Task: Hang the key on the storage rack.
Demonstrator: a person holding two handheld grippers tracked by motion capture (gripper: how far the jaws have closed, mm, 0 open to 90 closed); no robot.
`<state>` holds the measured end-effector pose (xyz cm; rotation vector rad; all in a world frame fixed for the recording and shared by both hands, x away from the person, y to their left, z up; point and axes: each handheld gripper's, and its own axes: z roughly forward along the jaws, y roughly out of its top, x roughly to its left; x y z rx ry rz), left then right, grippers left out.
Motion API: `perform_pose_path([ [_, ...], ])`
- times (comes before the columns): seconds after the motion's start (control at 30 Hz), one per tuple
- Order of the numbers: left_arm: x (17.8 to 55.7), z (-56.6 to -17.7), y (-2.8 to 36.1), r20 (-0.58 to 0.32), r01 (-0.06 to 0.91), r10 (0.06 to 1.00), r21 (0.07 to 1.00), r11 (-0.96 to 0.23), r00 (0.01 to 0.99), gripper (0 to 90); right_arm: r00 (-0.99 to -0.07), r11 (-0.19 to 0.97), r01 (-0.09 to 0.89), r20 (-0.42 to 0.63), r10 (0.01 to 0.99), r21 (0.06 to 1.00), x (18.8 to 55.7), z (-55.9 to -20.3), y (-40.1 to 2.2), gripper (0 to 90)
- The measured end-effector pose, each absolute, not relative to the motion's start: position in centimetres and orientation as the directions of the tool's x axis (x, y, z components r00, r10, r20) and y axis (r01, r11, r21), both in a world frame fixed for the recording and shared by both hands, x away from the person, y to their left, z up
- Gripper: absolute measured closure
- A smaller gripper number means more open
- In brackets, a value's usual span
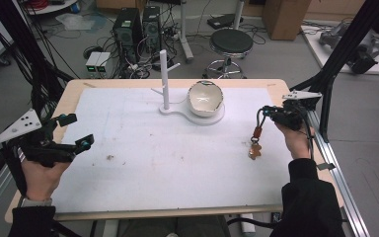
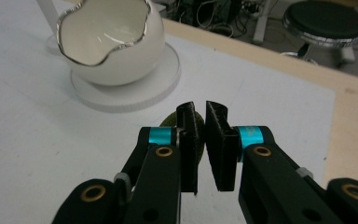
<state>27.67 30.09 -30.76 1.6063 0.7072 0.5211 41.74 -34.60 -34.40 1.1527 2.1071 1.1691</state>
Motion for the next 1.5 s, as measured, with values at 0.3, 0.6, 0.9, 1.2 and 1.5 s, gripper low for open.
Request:
perform_pose_path([
  [0.3,27.6,-30.7,30.2,-0.069,0.154,0.701,0.986,-0.059,0.710,3.9,-0.555,0.285,0.324,-0.062,0.830,0.902,39.7,-28.8,-34.9,83.9],
  [0.6,27.5,-30.5,29.9,-0.068,0.154,0.692,0.986,-0.064,0.718,3.9,-0.560,0.293,0.250,-0.109,0.821,0.923,37.6,-24.9,-34.8,84.0],
  [0.9,27.4,-30.4,29.8,-0.069,0.150,0.688,0.987,-0.058,0.723,3.9,-0.581,0.321,0.198,-0.152,0.800,0.926,36.9,-23.9,-32.7,84.1],
  [1.2,27.5,-30.4,29.7,-0.081,0.154,0.685,0.987,-0.046,0.724,3.9,-0.607,0.312,0.192,-0.137,0.782,0.930,37.9,-23.3,-29.9,84.3],
  [1.5,27.2,-30.3,30.0,-0.077,0.155,0.685,0.987,-0.053,0.725,3.9,-0.672,0.352,0.177,-0.149,0.725,0.919,39.9,-22.9,-23.0,84.3],
])
